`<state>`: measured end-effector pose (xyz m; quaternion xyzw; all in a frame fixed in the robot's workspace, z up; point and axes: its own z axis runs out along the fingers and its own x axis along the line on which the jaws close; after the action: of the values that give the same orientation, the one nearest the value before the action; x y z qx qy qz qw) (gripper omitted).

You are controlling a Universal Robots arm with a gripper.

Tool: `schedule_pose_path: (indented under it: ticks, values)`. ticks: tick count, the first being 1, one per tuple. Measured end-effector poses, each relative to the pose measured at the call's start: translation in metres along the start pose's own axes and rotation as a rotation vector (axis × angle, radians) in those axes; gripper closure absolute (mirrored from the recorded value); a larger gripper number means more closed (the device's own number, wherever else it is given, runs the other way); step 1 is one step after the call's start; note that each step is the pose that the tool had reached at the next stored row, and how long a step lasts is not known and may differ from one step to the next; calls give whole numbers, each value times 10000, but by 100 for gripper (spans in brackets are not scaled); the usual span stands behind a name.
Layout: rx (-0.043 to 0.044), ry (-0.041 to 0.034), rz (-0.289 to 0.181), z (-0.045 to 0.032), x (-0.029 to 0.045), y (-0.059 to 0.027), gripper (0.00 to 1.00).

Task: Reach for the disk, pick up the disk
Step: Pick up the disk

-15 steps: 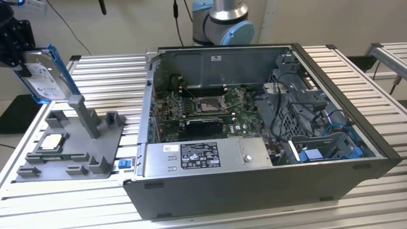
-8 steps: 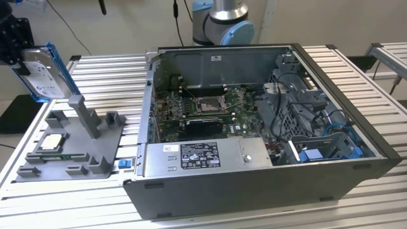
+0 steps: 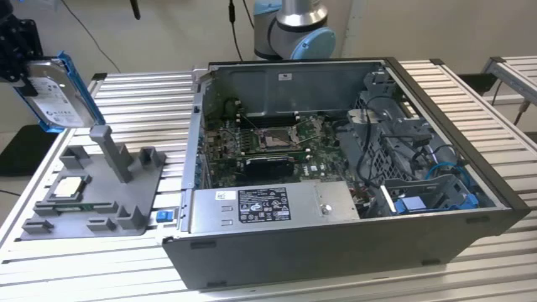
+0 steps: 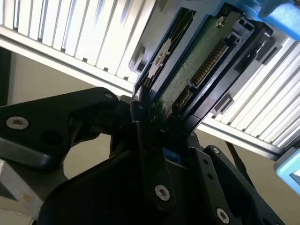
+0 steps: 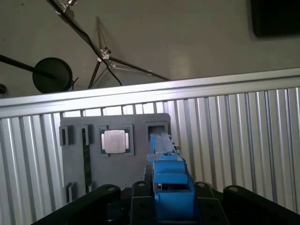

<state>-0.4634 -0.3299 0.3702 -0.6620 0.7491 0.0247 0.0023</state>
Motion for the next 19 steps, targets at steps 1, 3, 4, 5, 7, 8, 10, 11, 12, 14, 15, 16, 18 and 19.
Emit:
schedule_pose_path:
  ticks: [1,3,4,5,7,8,10,11,12,14,15,16,18,19]
  values:
    - [0,-1,0,-7,0,0,100]
    - [0,0,0,-24,-1,1,100]
    - [1,0,0,-32,-1,1,100]
    - [0,0,0,-41,-2,1,100]
    - [0,0,0,-59,-2,2,100]
    - [0,0,0,-67,-3,2,100]
    - [1,0,0,-84,-3,3,100]
    - [0,0,0,-92,-3,3,100]
    - [0,0,0,-100,-4,3,100]
    - [0,-1,0,-115,-4,4,100]
    - [1,0,0,-123,-4,4,100]
    - [0,-1,1,-131,-5,5,100]
    - [0,0,0,-146,-5,5,100]
    - [0,0,0,-153,-5,5,100]
